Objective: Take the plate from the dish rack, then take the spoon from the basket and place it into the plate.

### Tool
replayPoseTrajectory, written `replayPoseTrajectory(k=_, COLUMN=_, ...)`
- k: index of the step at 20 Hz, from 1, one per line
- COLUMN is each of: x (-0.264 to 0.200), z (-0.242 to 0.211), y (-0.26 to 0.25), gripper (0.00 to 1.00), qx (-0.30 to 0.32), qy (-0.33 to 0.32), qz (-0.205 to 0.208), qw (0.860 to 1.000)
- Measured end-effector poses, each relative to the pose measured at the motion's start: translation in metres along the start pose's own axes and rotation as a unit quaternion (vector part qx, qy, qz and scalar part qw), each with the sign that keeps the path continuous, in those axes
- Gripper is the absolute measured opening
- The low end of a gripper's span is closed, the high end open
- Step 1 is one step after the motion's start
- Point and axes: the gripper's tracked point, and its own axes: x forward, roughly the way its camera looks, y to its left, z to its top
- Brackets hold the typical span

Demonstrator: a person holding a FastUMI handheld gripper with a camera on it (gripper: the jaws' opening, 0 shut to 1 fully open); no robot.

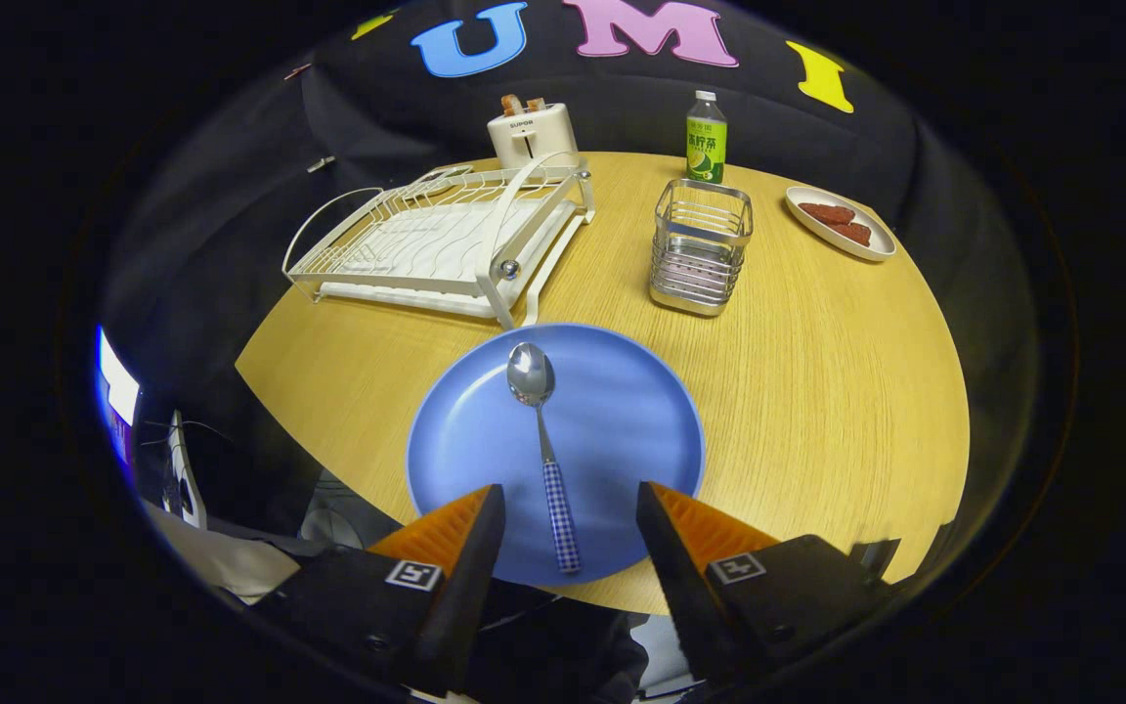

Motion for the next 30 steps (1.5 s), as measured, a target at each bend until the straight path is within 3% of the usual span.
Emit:
replayPoseTrajectory(k=3, x=-0.001, z=0.002, y=0.000, gripper=0.98, qx=0.002, qy=-0.003, qz=-0.002, qw=1.000)
replayPoseTrajectory(k=7, x=-0.013, z=0.028, y=-0.004, gripper=1.00, qx=0.006, qy=-0.034, qz=-0.009, qw=0.999)
replayPoseTrajectory(k=12, x=-0.052, z=0.107, y=-0.021, gripper=0.99, qx=0.001, qy=-0.128, qz=-0.035, qw=0.991)
replayPoseTrajectory(k=20, x=-0.136, z=0.230, y=-0.040, gripper=0.99, qx=-0.012, qy=-0.267, qz=-0.068, qw=0.961)
replayPoseTrajectory(k=30, x=-0.231, z=0.305, y=-0.037, gripper=0.99, qx=-0.054, qy=-0.376, qz=-0.082, qw=0.921)
